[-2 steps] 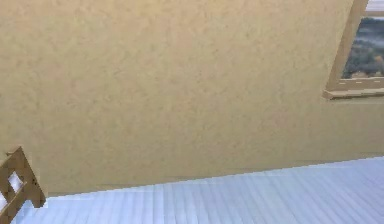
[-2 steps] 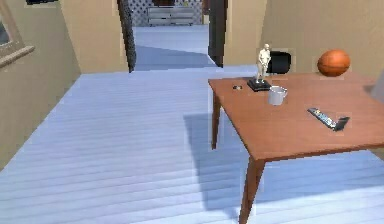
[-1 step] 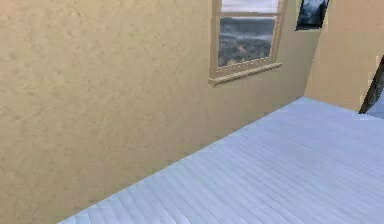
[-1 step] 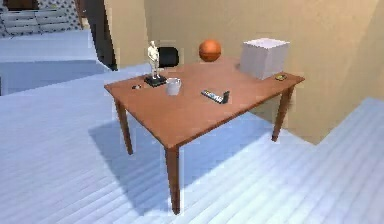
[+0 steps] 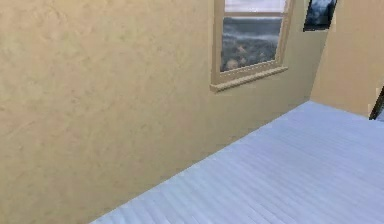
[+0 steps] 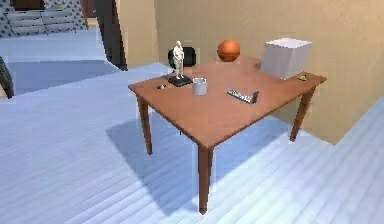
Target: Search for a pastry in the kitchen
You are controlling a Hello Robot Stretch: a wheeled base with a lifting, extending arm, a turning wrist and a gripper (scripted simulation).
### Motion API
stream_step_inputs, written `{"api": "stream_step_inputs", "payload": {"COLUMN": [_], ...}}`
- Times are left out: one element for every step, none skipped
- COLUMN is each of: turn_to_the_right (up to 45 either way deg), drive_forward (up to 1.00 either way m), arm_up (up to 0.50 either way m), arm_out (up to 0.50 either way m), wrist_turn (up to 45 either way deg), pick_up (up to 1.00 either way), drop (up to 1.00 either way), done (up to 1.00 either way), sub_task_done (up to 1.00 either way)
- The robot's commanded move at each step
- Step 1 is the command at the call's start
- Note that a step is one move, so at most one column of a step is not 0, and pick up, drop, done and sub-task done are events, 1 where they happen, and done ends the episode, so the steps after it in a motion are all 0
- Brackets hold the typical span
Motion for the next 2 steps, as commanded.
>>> {"api": "stream_step_inputs", "payload": {"turn_to_the_right": [45.0,9.0], "drive_forward": [0.0,0.0], "arm_up": [0.0,0.0], "arm_out": [0.0,0.0], "wrist_turn": [0.0,0.0], "pick_up": [0.0,0.0], "drop": [0.0,0.0], "done": [0.0,0.0], "sub_task_done": [0.0,0.0]}}
